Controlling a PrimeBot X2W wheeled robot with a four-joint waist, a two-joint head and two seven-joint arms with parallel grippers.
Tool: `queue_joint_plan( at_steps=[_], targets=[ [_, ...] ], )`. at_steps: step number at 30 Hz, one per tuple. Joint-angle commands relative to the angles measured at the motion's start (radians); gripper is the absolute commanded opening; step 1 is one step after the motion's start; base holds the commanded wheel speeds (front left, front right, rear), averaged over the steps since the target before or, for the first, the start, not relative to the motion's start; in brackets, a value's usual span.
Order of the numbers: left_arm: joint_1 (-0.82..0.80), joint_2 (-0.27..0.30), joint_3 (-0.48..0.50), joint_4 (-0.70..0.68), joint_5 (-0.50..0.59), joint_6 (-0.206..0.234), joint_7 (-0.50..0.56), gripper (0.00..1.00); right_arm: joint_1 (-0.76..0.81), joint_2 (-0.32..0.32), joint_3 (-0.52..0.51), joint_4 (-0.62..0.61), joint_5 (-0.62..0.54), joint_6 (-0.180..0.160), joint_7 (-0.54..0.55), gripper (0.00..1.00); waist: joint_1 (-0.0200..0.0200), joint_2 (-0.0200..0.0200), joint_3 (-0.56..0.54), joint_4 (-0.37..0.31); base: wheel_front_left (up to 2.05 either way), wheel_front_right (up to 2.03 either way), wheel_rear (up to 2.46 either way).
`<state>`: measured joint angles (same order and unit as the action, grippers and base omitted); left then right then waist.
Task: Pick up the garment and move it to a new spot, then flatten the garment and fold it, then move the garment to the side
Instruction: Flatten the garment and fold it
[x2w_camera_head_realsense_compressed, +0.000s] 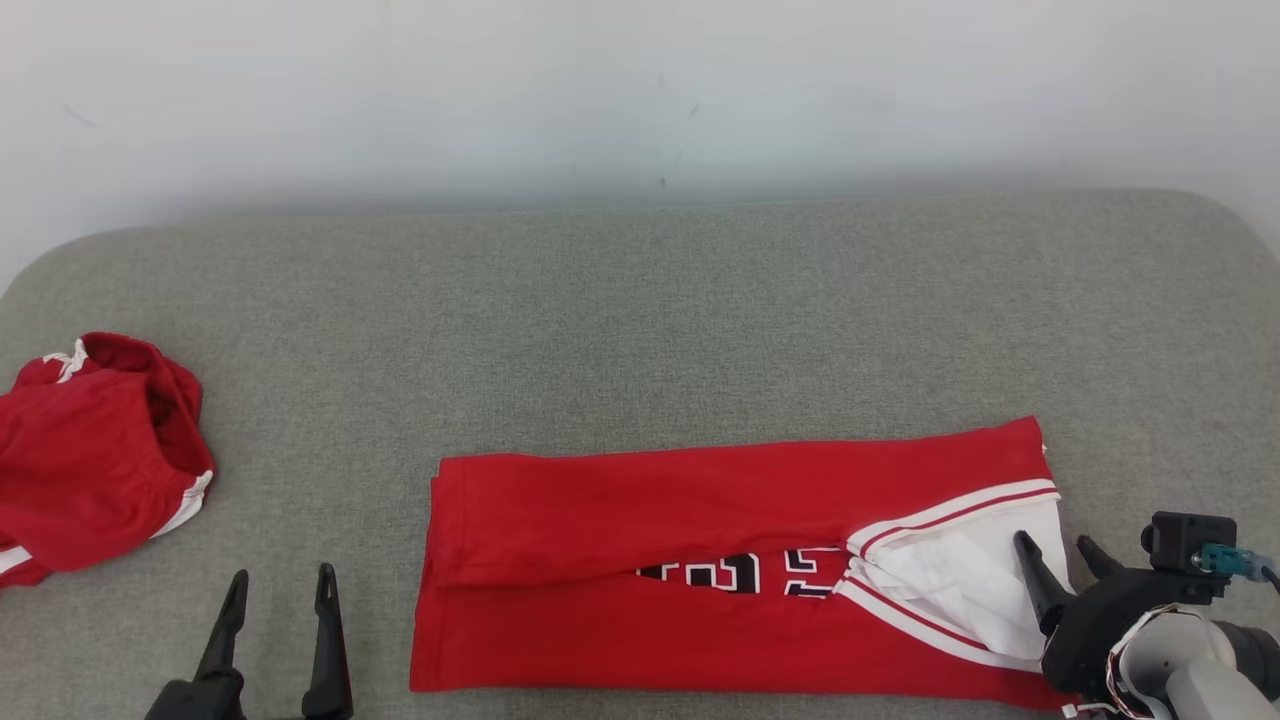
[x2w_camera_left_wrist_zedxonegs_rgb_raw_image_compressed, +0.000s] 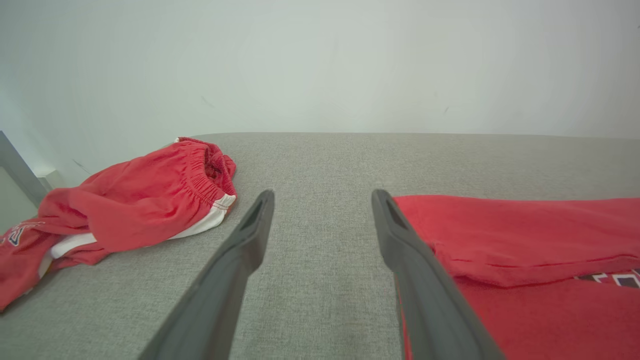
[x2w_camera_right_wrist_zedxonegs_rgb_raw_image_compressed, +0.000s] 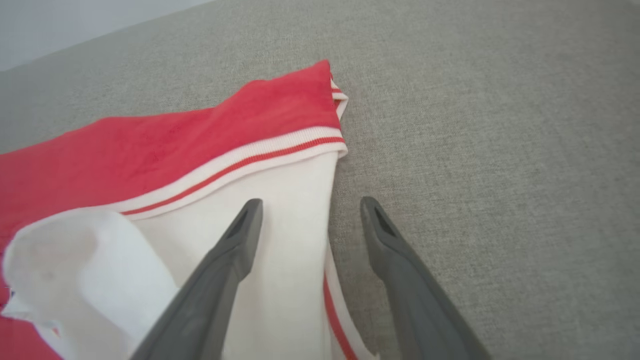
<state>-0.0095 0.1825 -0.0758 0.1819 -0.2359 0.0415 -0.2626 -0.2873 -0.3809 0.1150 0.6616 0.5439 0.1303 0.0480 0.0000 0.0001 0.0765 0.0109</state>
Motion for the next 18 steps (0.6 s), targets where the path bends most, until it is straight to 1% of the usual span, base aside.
queue_joint_plan(
  at_steps=[1, 5, 8, 9, 10, 11, 12, 15, 18],
  targets=[
    [0.003, -0.005, 0.005, 0.004, 0.013, -0.009, -0.003, 1.0, -0.016, 0.002, 0.009, 0.027, -0.006, 0.0, 0.002, 1.0, 0.0, -0.0001, 0.002, 0.002, 0.0, 0.0, 0.0],
    [-0.002, -0.015, 0.017, 0.016, 0.031, -0.032, -0.003, 1.0, -0.05, 0.016, 0.051, 0.115, 0.019, 0.0, 0.037, 1.0, 0.0, -0.0001, 0.003, 0.005, 0.0, 0.0, 0.0],
    [-0.003, -0.026, 0.032, 0.022, 0.042, -0.042, -0.003, 1.0, -0.066, 0.021, 0.092, 0.153, 0.035, 0.0, 0.048, 1.0, 0.0, -0.0001, 0.003, 0.006, 0.0, 0.0, 0.0],
    [-0.003, -0.029, 0.036, 0.025, 0.043, -0.046, -0.003, 1.0, -0.07, 0.023, 0.107, 0.164, 0.044, 0.0, 0.056, 0.97, 0.0, -0.0001, 0.003, 0.006, 0.0, 0.0, 0.0],
    [-0.003, -0.032, 0.039, 0.028, 0.046, -0.051, -0.003, 1.0, -0.074, 0.025, 0.121, 0.172, 0.055, 0.001, 0.064, 0.49, 0.0, -0.0001, 0.003, 0.006, 0.0, 0.0, 0.0],
    [-0.003, -0.035, 0.043, 0.029, 0.047, -0.051, -0.003, 1.0, -0.077, 0.028, 0.134, 0.178, 0.066, 0.001, 0.068, 0.07, 0.0, -0.0001, 0.003, 0.005, 0.0, 0.0, 0.0],
    [-0.004, -0.038, 0.046, 0.032, 0.05, -0.056, -0.003, 1.0, -0.08, 0.027, 0.144, 0.181, 0.077, 0.001, 0.07, 0.0, 0.0, -0.0001, 0.002, 0.005, 0.0, 0.0, 0.0],
    [0.0, -0.047, 0.056, 0.037, 0.063, -0.06, -0.003, 1.0, -0.09, 0.007, 0.164, 0.199, 0.108, 0.0, 0.059, 0.0, 0.0, -0.0001, -0.005, 0.003, 0.0, 0.0, 0.0],
    [0.011, -0.054, 0.065, 0.041, 0.073, -0.065, -0.003, 1.0, -0.097, -0.04, 0.161, 0.229, 0.126, -0.002, 0.03, 0.0, 0.0, -0.0001, -0.018, 0.0, 0.0, 0.0, 0.0]
  ],
)
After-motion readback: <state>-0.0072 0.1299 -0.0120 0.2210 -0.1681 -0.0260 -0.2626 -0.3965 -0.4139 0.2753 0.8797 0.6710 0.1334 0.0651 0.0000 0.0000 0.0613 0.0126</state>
